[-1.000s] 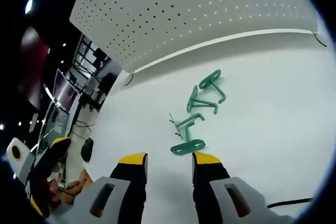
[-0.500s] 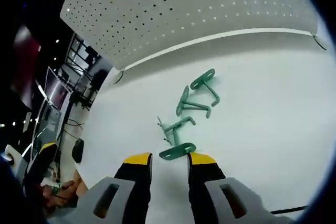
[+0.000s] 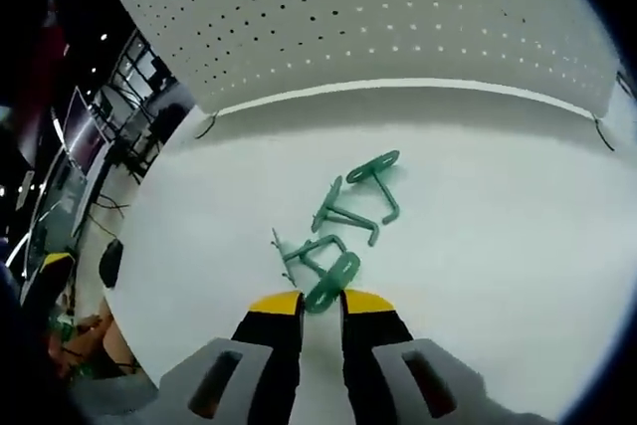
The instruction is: Insert the hook assembly into the mounting plate slot until the hook locks in place.
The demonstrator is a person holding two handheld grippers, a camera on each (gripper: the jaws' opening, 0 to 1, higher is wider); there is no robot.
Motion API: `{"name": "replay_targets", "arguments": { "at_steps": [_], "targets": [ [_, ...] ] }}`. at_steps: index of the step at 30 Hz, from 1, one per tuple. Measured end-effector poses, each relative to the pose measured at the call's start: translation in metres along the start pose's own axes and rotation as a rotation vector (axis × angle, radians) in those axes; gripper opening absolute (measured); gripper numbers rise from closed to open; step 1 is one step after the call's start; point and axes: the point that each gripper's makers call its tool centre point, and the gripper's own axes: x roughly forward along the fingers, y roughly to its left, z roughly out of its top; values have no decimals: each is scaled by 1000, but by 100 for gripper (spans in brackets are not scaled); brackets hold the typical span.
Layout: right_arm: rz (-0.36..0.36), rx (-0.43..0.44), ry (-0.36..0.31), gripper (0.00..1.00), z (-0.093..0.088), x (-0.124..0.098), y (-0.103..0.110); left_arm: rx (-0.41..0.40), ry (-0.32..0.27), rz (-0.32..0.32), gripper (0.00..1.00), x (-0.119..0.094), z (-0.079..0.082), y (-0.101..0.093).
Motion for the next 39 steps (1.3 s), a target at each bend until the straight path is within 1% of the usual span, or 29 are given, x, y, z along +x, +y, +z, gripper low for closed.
{"name": "replay_targets", "arguments": {
  "at_steps": [2,4,5,6,8,9,12,16,18,19,20,23,24,25,26,27,30,31,32,34,38,39],
  "targets": [
    [-5,7,0,13,1,-2,-4,-2,-2,2,76,0,0,1],
    [-41,-64,15,16,0,-4,-12,-6,-4,2,75,0,1,1],
    [-38,-108,-2,17,4,-4,-12,-7,-4,1,75,0,0,1],
    [-51,-85,7,18,2,-5,-13,-5,-2,1,75,0,0,1],
    [-40,-69,-5,19,3,-5,-12,-3,-1,1,75,0,0,0],
    [-25,-43,-15,20,6,-5,-9,-4,-3,-1,75,0,0,0],
    [-40,-93,-21,21,10,-4,-7,-5,-4,-1,75,0,1,-1],
    [-68,-126,-20,18,16,-2,-12,-6,-4,2,74,-1,0,0],
    [-92,-194,1,16,16,-3,-17,-8,-8,5,74,-2,1,1],
    [-100,-201,1,14,16,-3,-19,-10,-5,5,74,-2,0,2],
    [-100,-190,2,12,16,-4,-20,-11,-2,6,74,-2,0,2],
    [-91,-197,8,12,16,-5,-24,-10,-5,8,73,-2,0,2],
    [-107,-267,18,12,18,-6,-28,-10,-6,9,73,-2,0,2],
    [-107,-277,16,12,19,-5,-28,-12,-6,9,73,-2,0,2],
    [-101,-313,21,11,20,-5,-26,-13,-6,9,73,-2,0,2],
    [-95,-329,28,11,19,-4,-24,-14,-6,8,73,-2,0,2],
    [-97,-433,70,9,16,-1,-23,-12,0,5,73,-1,0,2],
    [-97,-457,70,7,17,0,-22,-10,2,3,73,-1,0,2],
    [-94,-476,68,6,18,1,-21,-8,3,2,73,-1,0,2],
    [-91,-478,74,4,17,1,-19,-8,3,4,73,-1,0,3],
    [-94,-508,81,3,18,1,-20,-4,2,9,73,-2,2,5],
    [-94,-530,88,3,18,0,-20,-4,2,9,73,-2,2,5]
  ]
}}
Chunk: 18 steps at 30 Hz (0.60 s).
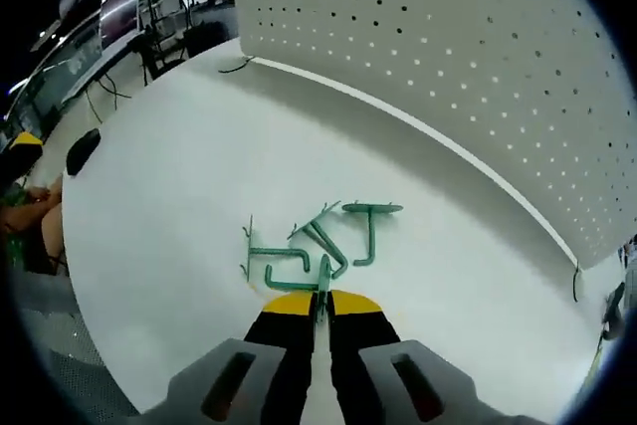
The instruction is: Insert the hook assembly into the mounting plate slot until the hook locks in place.
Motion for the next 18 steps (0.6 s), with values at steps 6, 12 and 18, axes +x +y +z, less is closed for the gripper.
{"name": "replay_targets", "arguments": {
  "at_steps": [6,12,18],
  "targets": [
    [-4,-24,12,1,-6,-4,-4,1,-2,-2,72,2,1,-3],
    [1,33,-52,1,-4,-15,-4,3,-5,-7,72,2,4,-8],
    [23,82,-166,1,11,-34,-1,8,-14,-20,71,5,10,-11]
  ]
}}
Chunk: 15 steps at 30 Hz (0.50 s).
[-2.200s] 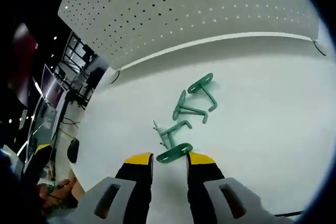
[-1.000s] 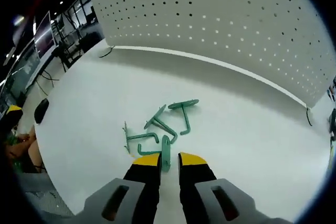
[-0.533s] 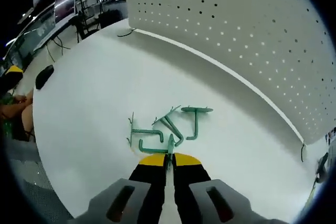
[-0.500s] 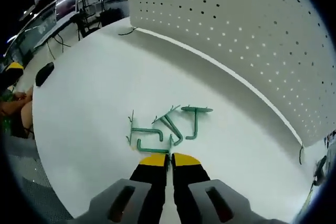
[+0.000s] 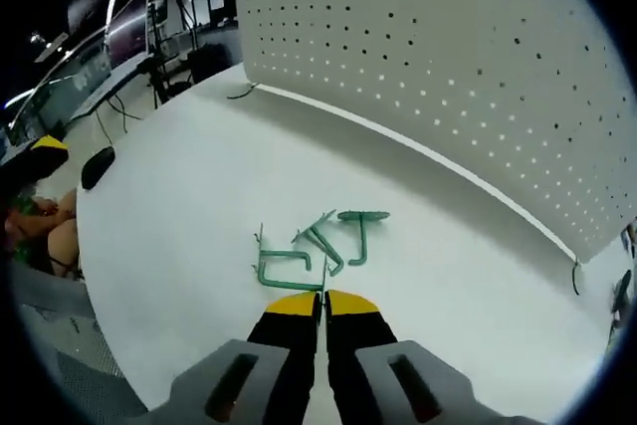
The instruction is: Insert the hook assembly into the mounting plate slot until the hook locks in place.
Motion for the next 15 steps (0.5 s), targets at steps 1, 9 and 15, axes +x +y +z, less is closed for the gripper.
{"name": "replay_targets", "arguments": {
  "at_steps": [1,9,15],
  "targets": [
    [3,8,-19,1,3,-2,1,2,1,-1,71,0,1,-1],
    [14,25,-132,1,26,-23,6,-5,-12,-18,66,3,9,-7],
    [42,58,-237,1,46,-41,13,-11,-34,-29,67,7,17,-11]
  ]
}}
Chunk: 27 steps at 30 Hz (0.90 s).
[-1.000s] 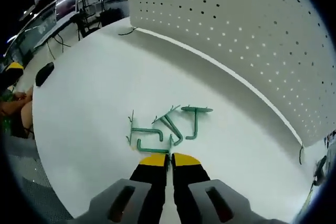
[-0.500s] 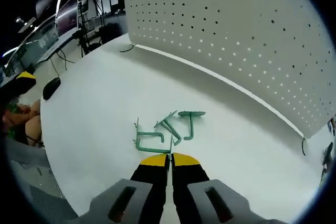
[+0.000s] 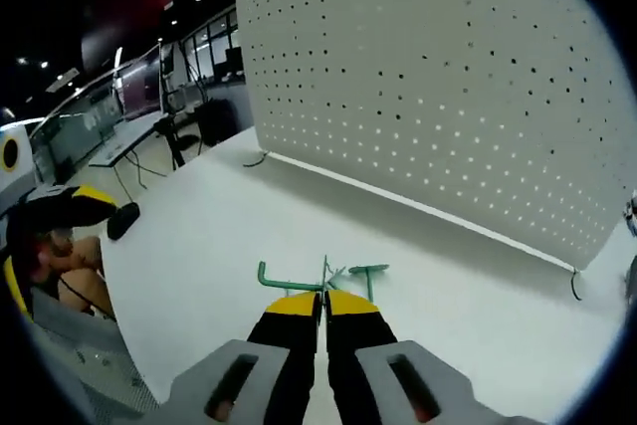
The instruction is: Insert the hook assembly into the mounting plate slot until the hook locks in place.
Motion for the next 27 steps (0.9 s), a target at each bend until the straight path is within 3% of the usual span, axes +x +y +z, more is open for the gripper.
{"name": "replay_targets", "arguments": {
  "at_steps": [9,17,19,23,27],
  "targets": [
    [29,7,-136,1,32,-21,14,-27,19,-18,64,5,4,-6],
    [62,3,-214,1,44,-36,31,-36,8,-29,62,7,13,-10],
    [71,-15,-267,1,51,-41,34,-34,9,-31,61,9,14,-11],
    [69,-2,-275,1,49,-48,35,-77,-24,-51,59,11,21,-17],
    [75,13,-295,1,50,-57,36,-71,-27,-52,59,14,23,-22]
  ]
}}
